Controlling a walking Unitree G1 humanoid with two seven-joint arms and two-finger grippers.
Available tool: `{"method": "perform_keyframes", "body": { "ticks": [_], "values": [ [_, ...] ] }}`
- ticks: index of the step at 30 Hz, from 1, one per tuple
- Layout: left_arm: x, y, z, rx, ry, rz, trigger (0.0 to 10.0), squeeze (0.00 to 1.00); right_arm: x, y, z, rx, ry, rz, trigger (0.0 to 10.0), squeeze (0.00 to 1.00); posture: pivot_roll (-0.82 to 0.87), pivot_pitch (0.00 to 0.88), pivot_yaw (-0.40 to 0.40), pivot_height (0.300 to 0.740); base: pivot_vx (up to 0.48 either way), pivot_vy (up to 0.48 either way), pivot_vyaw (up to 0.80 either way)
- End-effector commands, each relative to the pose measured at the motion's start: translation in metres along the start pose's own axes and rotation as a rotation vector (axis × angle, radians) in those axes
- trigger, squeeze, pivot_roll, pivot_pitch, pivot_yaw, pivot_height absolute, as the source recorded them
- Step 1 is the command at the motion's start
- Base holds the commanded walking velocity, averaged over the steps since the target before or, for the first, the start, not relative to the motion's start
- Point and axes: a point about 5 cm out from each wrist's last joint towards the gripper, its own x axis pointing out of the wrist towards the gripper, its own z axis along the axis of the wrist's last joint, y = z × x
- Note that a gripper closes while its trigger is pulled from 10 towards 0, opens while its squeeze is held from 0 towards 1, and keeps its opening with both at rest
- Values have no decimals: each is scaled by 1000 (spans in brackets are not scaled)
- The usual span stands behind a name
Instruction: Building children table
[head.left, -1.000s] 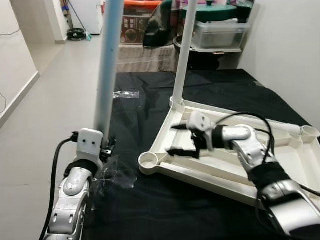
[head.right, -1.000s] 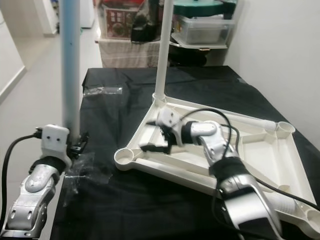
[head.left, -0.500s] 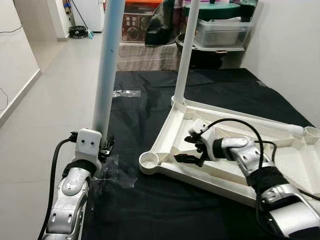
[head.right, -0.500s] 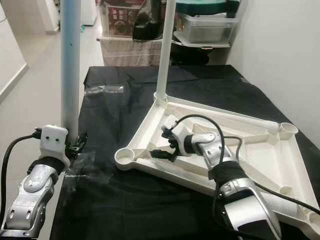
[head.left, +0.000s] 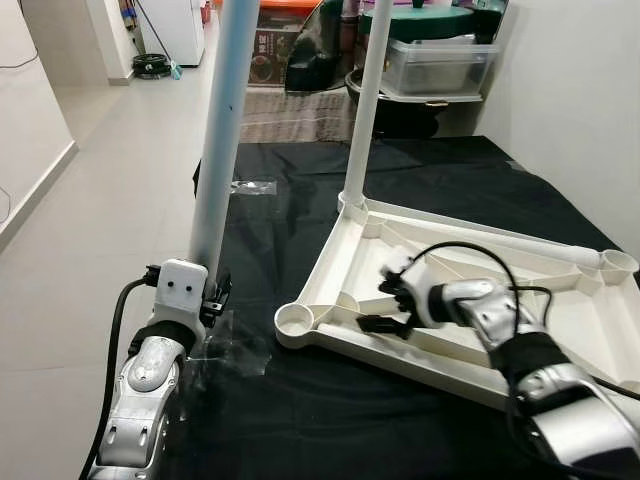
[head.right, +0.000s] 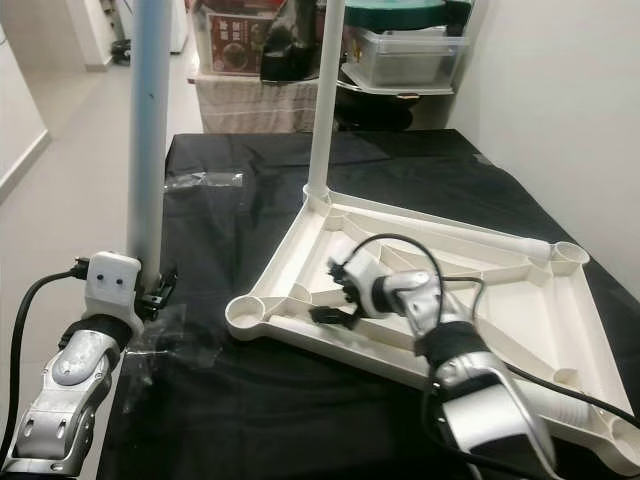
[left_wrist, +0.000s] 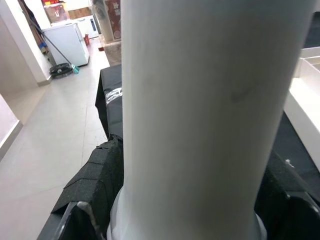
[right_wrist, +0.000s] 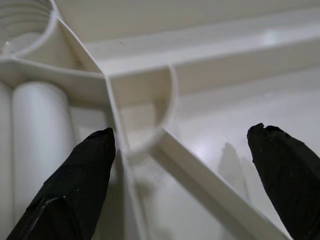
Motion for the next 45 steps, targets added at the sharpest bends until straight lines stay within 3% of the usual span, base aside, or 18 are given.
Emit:
{"method": "perform_keyframes", "body": {
  "ticks": [1,4,5,7,8,13,15,22,23,25,26,28,32,40,41,42,43,45],
  "values": [
    [2,-2,0,2,-8,-5,10000,0,2,0,0,-1,31,-5,10000,0,67,0,-79,740,0,0,0],
    [2,0,0,5,-10,-1,10000,0,9,3,4,-4,46,-9,10000,0,72,0,-84,740,0,0,0],
    [2,1,0,5,-11,0,10000,0,12,4,4,-10,53,-9,4196,0,72,0,-84,740,0,0,0],
    [2,1,0,6,-11,1,10000,0,14,5,5,-17,60,-8,4196,0,75,0,-88,740,0,0,0],
    [2,0,-1,9,-10,1,10000,0,16,9,6,-57,64,34,0,0,83,0,-96,740,0,0,0],
    [2,0,-2,15,-8,-1,10000,0,16,21,5,-177,72,191,0,0,83,0,-96,740,0,0,0],
    [2,-2,-3,17,-4,-11,10000,0,10,29,2,-302,66,325,0,0,81,0,-96,740,0,0,0],
    [3,-4,-4,17,-4,-18,10000,0,1,34,1,-440,44,432,0,0,69,0,-87,740,0,0,0],
    [4,-5,-4,16,-5,-22,10000,0,-8,36,-1,-575,32,471,0,0,62,0,-85,740,0,0,0],
    [4,-5,-4,16,-5,-22,10000,0,-8,36,-1,-575,32,471,0,0,62,0,-85,740,0,0,0],
    [4,-5,-4,15,-7,-25,10000,0,-18,37,-2,-734,31,507,0,0,57,0,-82,740,0,0,0],
    [4,-5,-4,15,-7,-25,10000,0,-18,37,-2,-734,31,507,0,0,57,0,-82,740,0,0,0],
    [5,-7,-4,11,-7,-32,10000,0,-40,45,-7,-1039,9,619,0,0,44,0,-78,740,0,0,0],
    [5,-8,-5,8,-7,-36,10000,0,-40,53,-1,-1165,-66,624,0,0,43,0,-77,740,0,0,0],
    [6,-9,-5,8,-7,-37,10000,0,-34,51,9,-1127,-101,528,3451,0,44,0,-79,740,0,0,0],
    [6,-9,-5,8,-7,-37,10000,0,-34,51,9,-1127,-101,528,3451,0,44,0,-79,740,0,0,0],
    [6,-9,-5,9,-8,-37,10000,0,-29,46,16,-1059,-120,454,10000,0,45,0,-81,740,0,0,0],
    [6,-9,-5,9,-9,-36,10000,0,-26,39,23,-986,-145,368,10000,0,47,0,-82,740,0,0,0]
  ]
}}
